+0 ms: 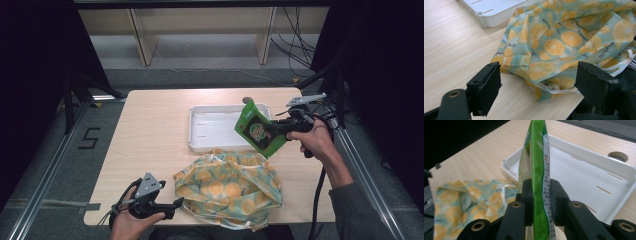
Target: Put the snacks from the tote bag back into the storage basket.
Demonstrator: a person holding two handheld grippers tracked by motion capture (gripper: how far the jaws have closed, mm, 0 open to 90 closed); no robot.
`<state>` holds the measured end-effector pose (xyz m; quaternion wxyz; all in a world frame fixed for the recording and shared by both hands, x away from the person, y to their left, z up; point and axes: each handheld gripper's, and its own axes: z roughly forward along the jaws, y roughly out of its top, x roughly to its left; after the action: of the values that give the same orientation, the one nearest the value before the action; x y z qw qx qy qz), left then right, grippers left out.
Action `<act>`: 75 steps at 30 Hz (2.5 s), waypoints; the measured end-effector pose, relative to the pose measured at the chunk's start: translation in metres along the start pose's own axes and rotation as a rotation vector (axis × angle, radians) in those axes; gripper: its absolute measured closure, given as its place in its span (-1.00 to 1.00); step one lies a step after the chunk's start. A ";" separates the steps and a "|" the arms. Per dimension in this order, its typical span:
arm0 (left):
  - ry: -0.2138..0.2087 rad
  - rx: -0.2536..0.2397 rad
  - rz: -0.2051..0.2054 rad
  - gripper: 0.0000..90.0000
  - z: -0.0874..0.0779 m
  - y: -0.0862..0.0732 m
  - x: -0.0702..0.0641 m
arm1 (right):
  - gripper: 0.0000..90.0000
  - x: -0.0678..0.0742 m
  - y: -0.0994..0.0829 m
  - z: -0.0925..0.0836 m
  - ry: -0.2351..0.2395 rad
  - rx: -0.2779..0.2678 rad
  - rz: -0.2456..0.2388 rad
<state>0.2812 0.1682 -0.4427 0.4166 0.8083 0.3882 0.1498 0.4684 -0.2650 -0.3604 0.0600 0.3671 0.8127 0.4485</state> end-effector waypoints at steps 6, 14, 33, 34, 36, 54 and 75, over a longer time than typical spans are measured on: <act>0.007 -0.006 0.019 -0.56 -0.003 -0.006 0.001 | 0.71 -0.022 -0.001 -0.002 -0.066 -0.020 0.024; 0.015 0.007 0.019 -0.57 -0.001 -0.009 -0.002 | 0.71 -0.035 0.003 0.011 -0.105 -0.026 0.098; 0.005 0.013 0.025 -0.59 -0.001 -0.013 -0.002 | 0.70 -0.064 0.023 0.051 -0.211 -0.040 0.221; 0.005 0.013 0.025 -0.59 -0.001 -0.013 -0.002 | 0.70 -0.065 0.024 0.053 -0.211 -0.041 0.233; -0.001 0.015 0.004 -0.60 0.000 -0.014 -0.004 | 0.70 -0.067 0.027 0.056 -0.219 -0.031 0.253; 0.000 0.012 0.008 -0.63 -0.002 -0.015 -0.004 | 0.70 -0.088 0.038 0.081 -0.307 -0.009 0.322; 0.008 0.019 0.037 -0.63 -0.006 -0.020 -0.001 | 0.69 -0.103 0.036 0.108 -0.335 -0.008 0.300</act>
<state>0.2668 0.1778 -0.4544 0.4046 0.8186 0.3763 0.1569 0.6081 -0.2463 -0.4200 0.1282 0.5531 0.7257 0.3886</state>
